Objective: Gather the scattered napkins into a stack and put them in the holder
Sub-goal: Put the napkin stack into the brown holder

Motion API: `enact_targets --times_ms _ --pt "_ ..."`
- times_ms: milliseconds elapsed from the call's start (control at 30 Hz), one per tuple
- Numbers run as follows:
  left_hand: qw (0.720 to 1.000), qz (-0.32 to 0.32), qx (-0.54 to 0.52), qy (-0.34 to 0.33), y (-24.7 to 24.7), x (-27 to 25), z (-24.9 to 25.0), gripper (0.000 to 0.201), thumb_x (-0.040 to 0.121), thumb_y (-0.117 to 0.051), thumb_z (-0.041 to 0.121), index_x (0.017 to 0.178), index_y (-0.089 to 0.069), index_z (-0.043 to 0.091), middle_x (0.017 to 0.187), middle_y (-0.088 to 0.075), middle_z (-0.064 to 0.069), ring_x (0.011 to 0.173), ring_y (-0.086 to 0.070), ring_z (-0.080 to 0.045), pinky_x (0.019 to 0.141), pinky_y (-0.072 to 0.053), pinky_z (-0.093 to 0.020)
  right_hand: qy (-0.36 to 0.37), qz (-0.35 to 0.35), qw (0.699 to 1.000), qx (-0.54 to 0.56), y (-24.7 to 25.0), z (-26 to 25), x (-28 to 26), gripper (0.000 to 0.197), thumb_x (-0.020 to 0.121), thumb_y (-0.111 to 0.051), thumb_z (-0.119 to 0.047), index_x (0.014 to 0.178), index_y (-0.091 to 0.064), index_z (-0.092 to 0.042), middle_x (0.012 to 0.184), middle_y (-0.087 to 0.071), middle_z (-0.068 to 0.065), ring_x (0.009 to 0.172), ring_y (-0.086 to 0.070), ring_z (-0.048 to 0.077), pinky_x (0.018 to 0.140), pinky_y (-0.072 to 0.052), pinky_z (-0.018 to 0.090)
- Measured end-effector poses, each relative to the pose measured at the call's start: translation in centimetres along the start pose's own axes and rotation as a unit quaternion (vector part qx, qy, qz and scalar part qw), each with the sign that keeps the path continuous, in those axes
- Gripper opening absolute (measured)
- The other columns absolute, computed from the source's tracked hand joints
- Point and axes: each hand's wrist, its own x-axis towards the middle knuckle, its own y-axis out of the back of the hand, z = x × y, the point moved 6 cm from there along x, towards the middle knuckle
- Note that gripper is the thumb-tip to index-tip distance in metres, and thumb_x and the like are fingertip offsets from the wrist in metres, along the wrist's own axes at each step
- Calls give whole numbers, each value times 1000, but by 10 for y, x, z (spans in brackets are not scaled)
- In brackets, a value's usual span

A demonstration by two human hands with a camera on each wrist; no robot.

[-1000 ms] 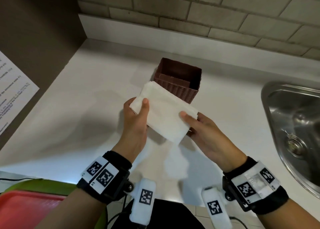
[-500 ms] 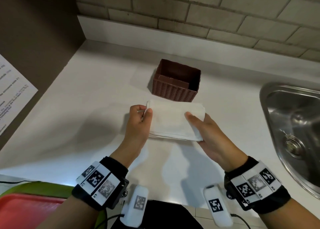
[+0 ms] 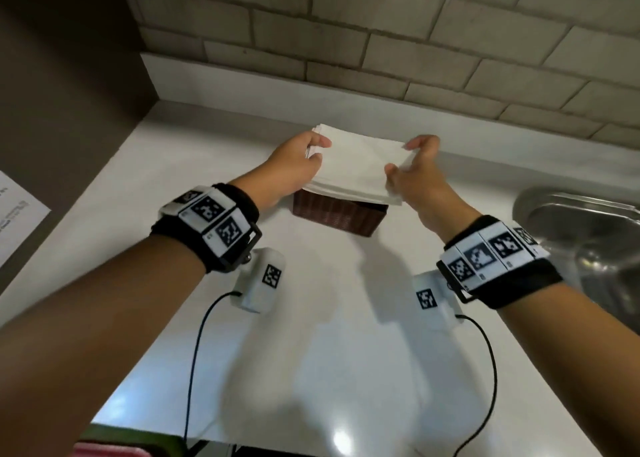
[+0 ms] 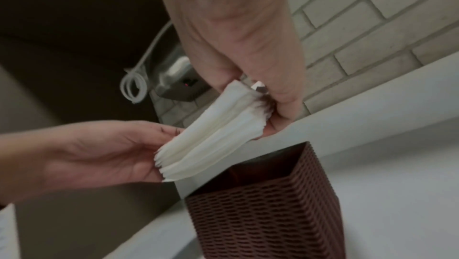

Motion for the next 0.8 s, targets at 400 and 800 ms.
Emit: enact_targets --times_ms 400,800 --pt "962 -107 250 4 -35 32 -23 42 99 -45 10 141 -45 5 144 -45 -21 130 -45 -34 95 -38 -29 99 -69 926 -357 -47 15 39 25 85 -44 -3 106 -58 -5 103 -70 14 94 -64 36 80 -50 35" --pt "937 -116 326 34 -56 23 -27 36 96 -43 0 131 -50 -4 140 -45 -24 125 -49 -36 98 -40 -35 83 -146 847 -504 -70 22 41 28 91 -46 -1 118 -55 0 119 -63 20 110 -60 37 83 -47 35"
